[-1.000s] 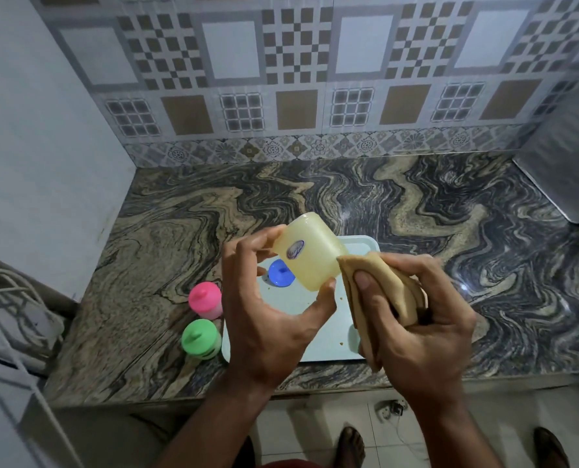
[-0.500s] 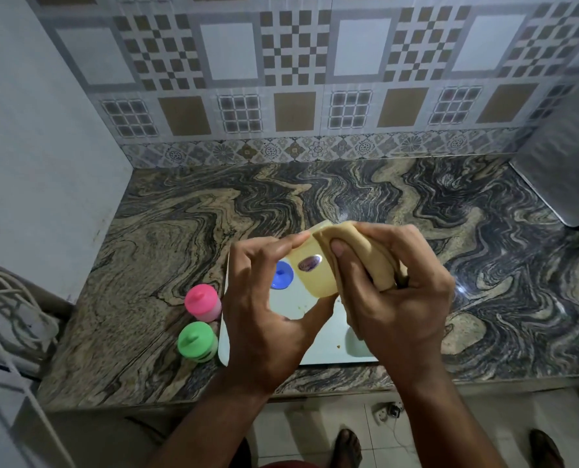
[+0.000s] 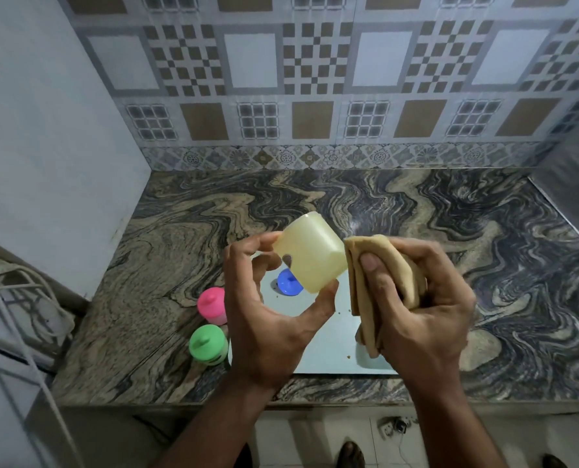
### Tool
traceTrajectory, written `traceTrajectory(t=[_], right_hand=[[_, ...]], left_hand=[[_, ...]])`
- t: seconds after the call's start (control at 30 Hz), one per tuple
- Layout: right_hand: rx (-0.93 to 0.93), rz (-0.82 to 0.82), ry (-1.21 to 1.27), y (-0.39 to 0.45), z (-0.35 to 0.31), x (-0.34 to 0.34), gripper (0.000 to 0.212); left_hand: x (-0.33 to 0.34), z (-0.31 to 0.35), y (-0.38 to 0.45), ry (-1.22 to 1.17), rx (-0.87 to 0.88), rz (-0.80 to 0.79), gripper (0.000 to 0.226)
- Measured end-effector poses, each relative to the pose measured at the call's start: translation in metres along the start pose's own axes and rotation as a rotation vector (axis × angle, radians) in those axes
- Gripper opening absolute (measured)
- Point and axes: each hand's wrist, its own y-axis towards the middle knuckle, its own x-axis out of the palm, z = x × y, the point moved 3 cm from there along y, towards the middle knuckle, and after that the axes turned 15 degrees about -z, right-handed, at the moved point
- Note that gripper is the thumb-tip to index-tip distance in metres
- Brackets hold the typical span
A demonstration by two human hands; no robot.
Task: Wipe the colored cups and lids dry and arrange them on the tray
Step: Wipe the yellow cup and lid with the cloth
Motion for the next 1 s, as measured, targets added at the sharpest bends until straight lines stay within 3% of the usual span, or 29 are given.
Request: traceTrajectory(t=[0.13,0.3,0.57,0.83,1.0], right_hand=[[0.029,-0.011,-0.007,-0.008,0.008,0.006,0.011],[0.017,-0.010,-0.074,-0.007,0.005,0.002,0.015],[-0.102,-0.165,-0.339,-0.003,-0.001,0.004,0.016],[-0.167,-0.423,-0.372,-0.001,-0.004,0.006,0.017],[-0.146,-0.336,-0.291,-0.006,-0.005,-0.004,0.018]], left_hand=[[0.000,0.005,0.004,-0.068,0.021,-0.034,0.075],[-0.005,0.005,0.006,0.144,-0.034,-0.055,0.075],[-0.007,0.015,0.010,0.346,0.004,-0.085,0.075],[-0.008,0.009,0.010,0.360,0.035,-0.117,0.073],[-0.012,0.005,0.013,0.209,0.021,-0.119,0.074]])
